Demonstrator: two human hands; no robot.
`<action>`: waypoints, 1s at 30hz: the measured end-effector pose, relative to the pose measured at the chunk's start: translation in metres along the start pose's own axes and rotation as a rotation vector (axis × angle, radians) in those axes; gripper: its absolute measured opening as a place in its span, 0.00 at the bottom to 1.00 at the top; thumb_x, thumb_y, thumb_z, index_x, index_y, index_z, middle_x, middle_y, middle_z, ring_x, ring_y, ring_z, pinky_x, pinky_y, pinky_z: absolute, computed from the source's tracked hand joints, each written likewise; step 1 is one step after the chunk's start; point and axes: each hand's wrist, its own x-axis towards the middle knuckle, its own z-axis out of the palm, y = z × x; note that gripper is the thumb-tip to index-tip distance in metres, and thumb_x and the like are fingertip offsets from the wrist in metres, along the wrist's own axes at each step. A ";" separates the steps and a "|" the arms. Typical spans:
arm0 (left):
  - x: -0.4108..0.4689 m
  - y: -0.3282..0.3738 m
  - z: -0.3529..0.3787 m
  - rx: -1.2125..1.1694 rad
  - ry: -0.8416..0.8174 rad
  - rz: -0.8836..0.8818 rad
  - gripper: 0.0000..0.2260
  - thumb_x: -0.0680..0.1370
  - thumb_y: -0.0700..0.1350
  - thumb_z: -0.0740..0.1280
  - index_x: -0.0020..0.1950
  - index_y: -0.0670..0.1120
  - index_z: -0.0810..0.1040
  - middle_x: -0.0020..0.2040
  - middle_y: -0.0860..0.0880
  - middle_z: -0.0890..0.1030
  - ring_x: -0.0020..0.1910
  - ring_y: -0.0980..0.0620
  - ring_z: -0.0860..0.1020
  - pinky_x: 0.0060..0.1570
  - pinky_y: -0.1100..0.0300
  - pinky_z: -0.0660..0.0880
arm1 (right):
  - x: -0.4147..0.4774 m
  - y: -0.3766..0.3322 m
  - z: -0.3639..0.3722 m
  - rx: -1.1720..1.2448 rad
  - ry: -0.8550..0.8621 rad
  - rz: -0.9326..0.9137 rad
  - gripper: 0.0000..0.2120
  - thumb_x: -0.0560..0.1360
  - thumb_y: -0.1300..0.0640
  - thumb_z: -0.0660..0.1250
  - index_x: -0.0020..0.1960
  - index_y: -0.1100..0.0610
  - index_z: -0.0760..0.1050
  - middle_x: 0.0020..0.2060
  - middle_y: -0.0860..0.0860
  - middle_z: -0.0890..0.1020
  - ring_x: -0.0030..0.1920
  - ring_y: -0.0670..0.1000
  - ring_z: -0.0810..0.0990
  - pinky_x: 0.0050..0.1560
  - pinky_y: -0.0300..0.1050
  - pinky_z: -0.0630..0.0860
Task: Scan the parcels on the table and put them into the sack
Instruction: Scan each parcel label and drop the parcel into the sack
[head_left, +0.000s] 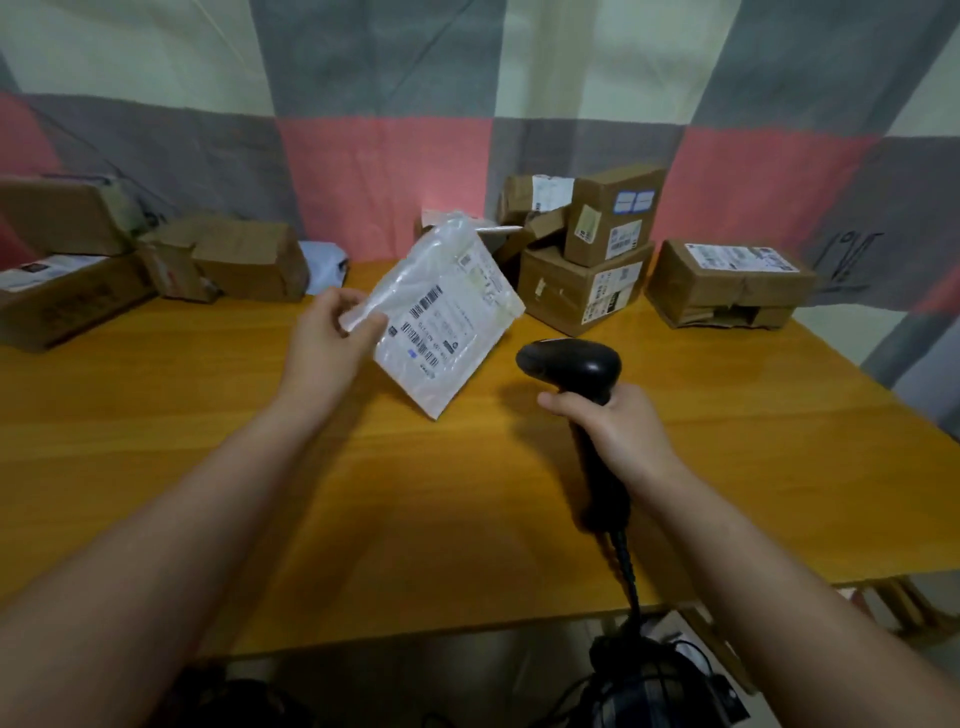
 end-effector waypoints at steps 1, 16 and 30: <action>0.000 0.009 -0.010 -0.013 0.000 0.038 0.07 0.75 0.42 0.71 0.48 0.48 0.73 0.40 0.51 0.78 0.37 0.59 0.74 0.38 0.66 0.71 | -0.002 -0.003 0.007 -0.035 -0.014 -0.055 0.10 0.68 0.52 0.76 0.46 0.52 0.78 0.46 0.51 0.80 0.49 0.50 0.78 0.50 0.45 0.72; -0.014 0.063 -0.035 0.141 -0.287 0.043 0.08 0.76 0.49 0.70 0.52 0.49 0.76 0.37 0.52 0.76 0.33 0.58 0.74 0.32 0.64 0.71 | -0.015 -0.039 0.023 -0.050 0.002 -0.209 0.03 0.70 0.58 0.73 0.41 0.55 0.79 0.35 0.50 0.82 0.41 0.51 0.81 0.40 0.43 0.74; -0.025 0.018 -0.061 0.201 -0.194 0.024 0.07 0.77 0.45 0.69 0.48 0.42 0.81 0.39 0.48 0.79 0.38 0.54 0.75 0.39 0.59 0.69 | -0.039 -0.026 0.042 -0.303 -0.045 -0.394 0.11 0.67 0.47 0.74 0.36 0.53 0.76 0.28 0.47 0.78 0.33 0.45 0.78 0.35 0.44 0.72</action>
